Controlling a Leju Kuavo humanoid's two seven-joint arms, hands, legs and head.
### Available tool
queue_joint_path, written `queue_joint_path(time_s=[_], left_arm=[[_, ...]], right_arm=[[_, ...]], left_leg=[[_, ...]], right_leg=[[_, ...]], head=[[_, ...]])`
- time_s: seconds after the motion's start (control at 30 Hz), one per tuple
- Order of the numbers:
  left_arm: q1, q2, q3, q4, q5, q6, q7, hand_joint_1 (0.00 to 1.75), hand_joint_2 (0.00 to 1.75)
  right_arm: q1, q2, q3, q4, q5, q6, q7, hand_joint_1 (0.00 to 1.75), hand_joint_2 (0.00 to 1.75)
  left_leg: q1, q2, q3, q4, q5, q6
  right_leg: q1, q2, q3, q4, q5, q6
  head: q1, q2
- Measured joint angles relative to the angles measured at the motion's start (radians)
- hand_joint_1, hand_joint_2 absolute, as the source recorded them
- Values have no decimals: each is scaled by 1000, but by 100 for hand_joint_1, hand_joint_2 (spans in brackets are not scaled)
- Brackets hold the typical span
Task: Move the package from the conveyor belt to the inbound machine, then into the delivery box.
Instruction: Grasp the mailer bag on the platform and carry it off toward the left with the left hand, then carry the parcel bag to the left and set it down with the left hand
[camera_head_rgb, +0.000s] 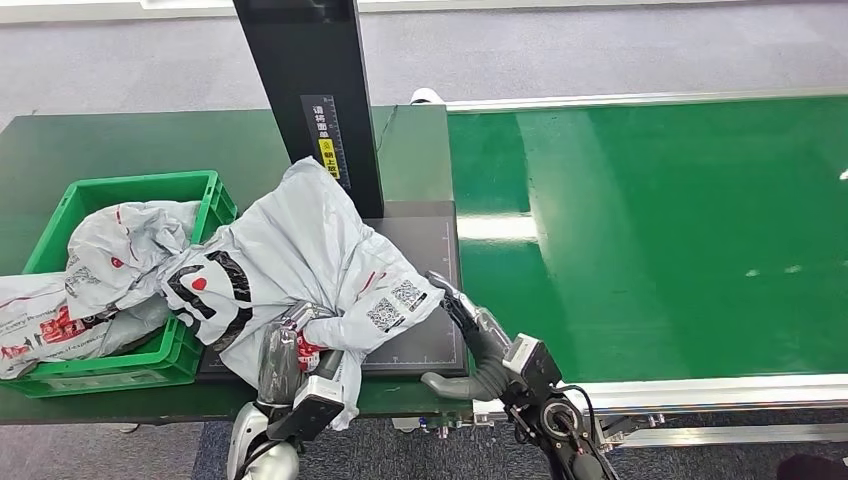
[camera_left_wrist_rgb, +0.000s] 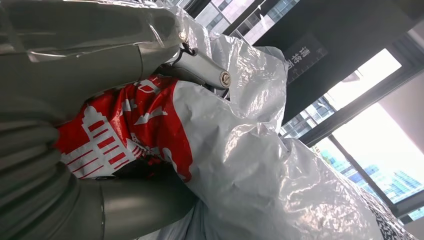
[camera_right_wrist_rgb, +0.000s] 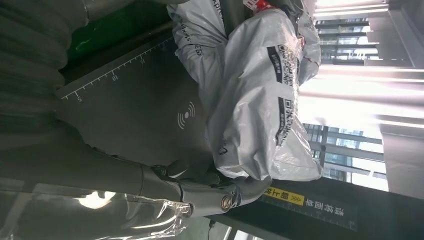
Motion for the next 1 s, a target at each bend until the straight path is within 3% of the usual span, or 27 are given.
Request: queue_joint_path(time_s=[1.0], left_arm=[[6, 0, 15, -15, 0, 0, -1, 175, 175]], right_arm=[[0, 2, 0, 7, 1, 0, 0, 0, 175]], left_leg=[[0, 0, 0, 0, 0, 0]], right_leg=[[0, 0, 0, 0, 0, 0]], head=[[0, 0]])
